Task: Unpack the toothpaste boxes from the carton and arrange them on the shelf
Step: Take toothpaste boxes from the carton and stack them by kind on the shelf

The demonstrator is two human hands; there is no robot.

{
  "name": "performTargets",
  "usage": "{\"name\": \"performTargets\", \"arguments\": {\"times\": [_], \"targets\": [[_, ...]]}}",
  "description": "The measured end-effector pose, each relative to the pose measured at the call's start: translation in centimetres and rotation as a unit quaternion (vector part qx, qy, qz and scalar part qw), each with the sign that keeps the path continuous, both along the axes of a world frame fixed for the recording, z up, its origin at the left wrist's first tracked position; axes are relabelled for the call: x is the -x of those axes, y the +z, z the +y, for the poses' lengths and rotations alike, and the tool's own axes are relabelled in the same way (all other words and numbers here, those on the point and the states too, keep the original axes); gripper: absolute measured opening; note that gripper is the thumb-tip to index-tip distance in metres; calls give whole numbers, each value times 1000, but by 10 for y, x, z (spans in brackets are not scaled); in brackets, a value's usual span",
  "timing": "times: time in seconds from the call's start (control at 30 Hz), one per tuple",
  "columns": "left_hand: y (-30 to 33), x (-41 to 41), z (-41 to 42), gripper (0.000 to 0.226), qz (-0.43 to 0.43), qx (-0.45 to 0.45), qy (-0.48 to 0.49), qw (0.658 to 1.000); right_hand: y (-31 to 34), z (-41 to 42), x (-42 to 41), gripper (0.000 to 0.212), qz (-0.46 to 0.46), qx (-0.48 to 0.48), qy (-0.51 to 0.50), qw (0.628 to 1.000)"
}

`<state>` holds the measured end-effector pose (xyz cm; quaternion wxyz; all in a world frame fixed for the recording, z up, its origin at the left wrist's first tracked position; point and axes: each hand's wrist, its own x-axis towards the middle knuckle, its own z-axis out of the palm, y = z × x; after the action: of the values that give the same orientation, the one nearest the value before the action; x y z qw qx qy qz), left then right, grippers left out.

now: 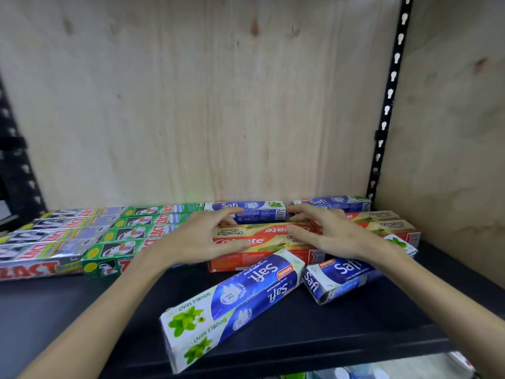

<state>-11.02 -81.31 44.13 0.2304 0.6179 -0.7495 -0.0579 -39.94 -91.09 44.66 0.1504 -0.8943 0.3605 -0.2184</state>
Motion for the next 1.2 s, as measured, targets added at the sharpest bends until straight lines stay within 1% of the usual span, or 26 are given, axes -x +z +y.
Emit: {"name": "performTargets", "arguments": {"times": [0.07,0.1,0.17,0.27,0.3,0.33,0.43,0.5,0.57,0.67,0.77,0.93,1.03,1.1,1.13,1.2], "targets": [[3,2,9,78,9,52,1,999,0,12,0,61,-18,26,15,999],[4,3,17,68,38,77,-9,996,-1,19,0,61,-32,29,31,999],[5,8,39,54,95,100,-17,990,-1,36,2,60,-54,17,70,996],[-3,13,79,33,124,122,-3,985,-1,57,5,62,-50,-28,124,991],[-7,13,93,30,136,126,2,983,-3,61,5,65,-41,-27,136,989],[-10,14,107,33,148,122,7,981,-6,65,5,68,-30,-7,141,989],[-25,18,141,52,173,82,15,981,-12,72,3,71,-17,40,134,990],[-35,25,152,64,156,63,20,986,-12,77,0,72,-10,52,131,990],[-40,28,156,70,148,68,31,986,-14,82,-4,72,-7,56,130,990],[-37,18,165,69,155,74,45,984,-19,92,-10,71,-28,58,123,990],[-32,-1,182,66,157,52,52,985,-22,110,-19,70,-45,60,120,990],[-31,-38,207,50,133,26,87,987,-30,137,-37,68,-89,-10,136,987],[-38,-43,216,51,128,64,106,984,-39,158,-43,66,-137,-20,117,983],[-49,-35,220,57,134,127,166,969,-47,173,-46,65,-179,-32,104,978],[-55,-26,223,59,133,174,210,953,-50,181,-47,65,-203,-48,96,973],[-68,-2,233,53,144,271,288,907,-54,197,-51,65,-243,-87,85,962]]}}
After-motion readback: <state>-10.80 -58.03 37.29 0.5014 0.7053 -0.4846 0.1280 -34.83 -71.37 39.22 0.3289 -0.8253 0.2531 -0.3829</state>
